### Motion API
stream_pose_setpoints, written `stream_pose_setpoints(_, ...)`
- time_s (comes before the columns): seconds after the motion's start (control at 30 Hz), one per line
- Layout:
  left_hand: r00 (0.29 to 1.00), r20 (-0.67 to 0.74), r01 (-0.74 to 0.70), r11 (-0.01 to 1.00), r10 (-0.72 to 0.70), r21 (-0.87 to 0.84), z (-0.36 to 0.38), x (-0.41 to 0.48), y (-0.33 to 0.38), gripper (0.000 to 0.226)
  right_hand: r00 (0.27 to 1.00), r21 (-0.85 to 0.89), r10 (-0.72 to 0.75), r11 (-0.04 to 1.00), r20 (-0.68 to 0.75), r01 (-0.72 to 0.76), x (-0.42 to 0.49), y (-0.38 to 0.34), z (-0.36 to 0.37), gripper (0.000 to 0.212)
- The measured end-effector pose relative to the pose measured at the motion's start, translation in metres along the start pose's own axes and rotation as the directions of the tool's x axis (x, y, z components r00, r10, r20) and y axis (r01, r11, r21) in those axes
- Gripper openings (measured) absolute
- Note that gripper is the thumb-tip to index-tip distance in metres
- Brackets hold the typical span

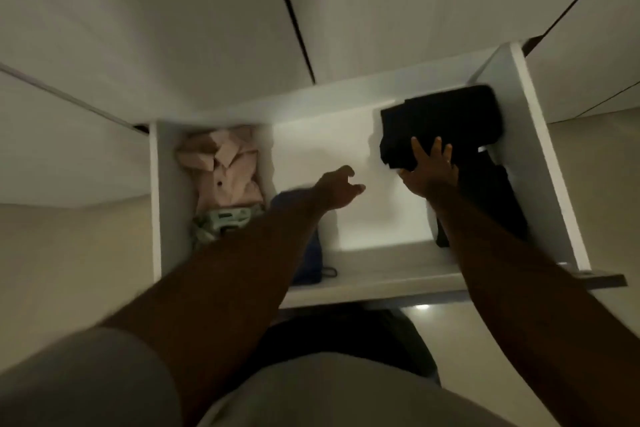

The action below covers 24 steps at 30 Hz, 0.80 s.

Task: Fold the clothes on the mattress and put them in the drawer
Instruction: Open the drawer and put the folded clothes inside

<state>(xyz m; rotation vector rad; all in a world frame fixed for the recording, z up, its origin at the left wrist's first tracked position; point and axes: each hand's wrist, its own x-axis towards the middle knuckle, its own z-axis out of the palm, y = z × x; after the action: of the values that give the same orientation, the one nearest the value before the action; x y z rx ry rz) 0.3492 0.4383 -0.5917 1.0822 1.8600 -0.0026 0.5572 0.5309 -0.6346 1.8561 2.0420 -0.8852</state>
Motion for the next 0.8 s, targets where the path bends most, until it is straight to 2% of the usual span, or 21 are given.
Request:
stream_pose_setpoints(0.07, 1.000, 0.022, -0.009, 1.000, 0.009, 0.004, 0.004, -0.024, -0.018, 0.057, 0.996, 0.011, -0.081, 0.997, -0.030, 0.082, -0.042, -0.018, 0.011, 0.084)
stream_pose_setpoints(0.17, 0.987, 0.156, -0.026, 1.000, 0.026, -0.005, 0.012, -0.061, -0.045, 0.066, 0.965, -0.010, -0.255, 0.967, -0.060, 0.255, -0.111, -0.046, 0.040, 0.082)
stream_pose_setpoints(0.27, 0.954, 0.289, -0.125, 0.983, 0.081, 0.137, 0.019, -0.094, -0.067, 0.069, 0.895, -0.033, -0.445, 0.896, -0.044, 0.444, -0.174, -0.061, 0.074, 0.076)
stream_pose_setpoints(0.33, 0.928, 0.356, -0.199, 0.951, 0.105, 0.236, 0.028, -0.112, -0.084, 0.072, 0.860, -0.058, -0.508, 0.861, -0.040, 0.506, -0.209, -0.063, 0.095, 0.067)
stream_pose_setpoints(0.5, 0.874, 0.476, -0.324, 0.849, 0.099, 0.418, 0.047, -0.139, -0.123, 0.096, 0.885, -0.146, -0.449, 0.874, 0.126, 0.464, -0.261, -0.071, 0.128, 0.056)
stream_pose_setpoints(0.6, 0.853, 0.495, -0.468, 0.659, 0.164, 0.589, 0.041, -0.148, -0.140, 0.102, 0.903, -0.154, -0.385, 0.897, 0.190, 0.414, -0.275, -0.082, 0.134, 0.061)
stream_pose_setpoints(0.7, 0.829, 0.443, -0.557, 0.442, 0.340, 0.703, 0.033, -0.160, -0.148, 0.086, 0.911, -0.157, -0.340, 0.912, 0.234, 0.380, -0.283, -0.097, 0.139, 0.067)
stream_pose_setpoints(0.73, 0.815, 0.432, -0.571, 0.412, 0.386, 0.710, 0.033, -0.163, -0.149, 0.079, 0.911, -0.172, -0.325, 0.912, 0.252, 0.373, -0.284, -0.101, 0.141, 0.069)
stream_pose_setpoints(0.8, 0.820, 0.410, -0.563, 0.430, 0.400, 0.706, 0.035, -0.166, -0.156, 0.070, 0.918, -0.196, -0.292, 0.916, 0.270, 0.349, -0.286, -0.109, 0.147, 0.071)
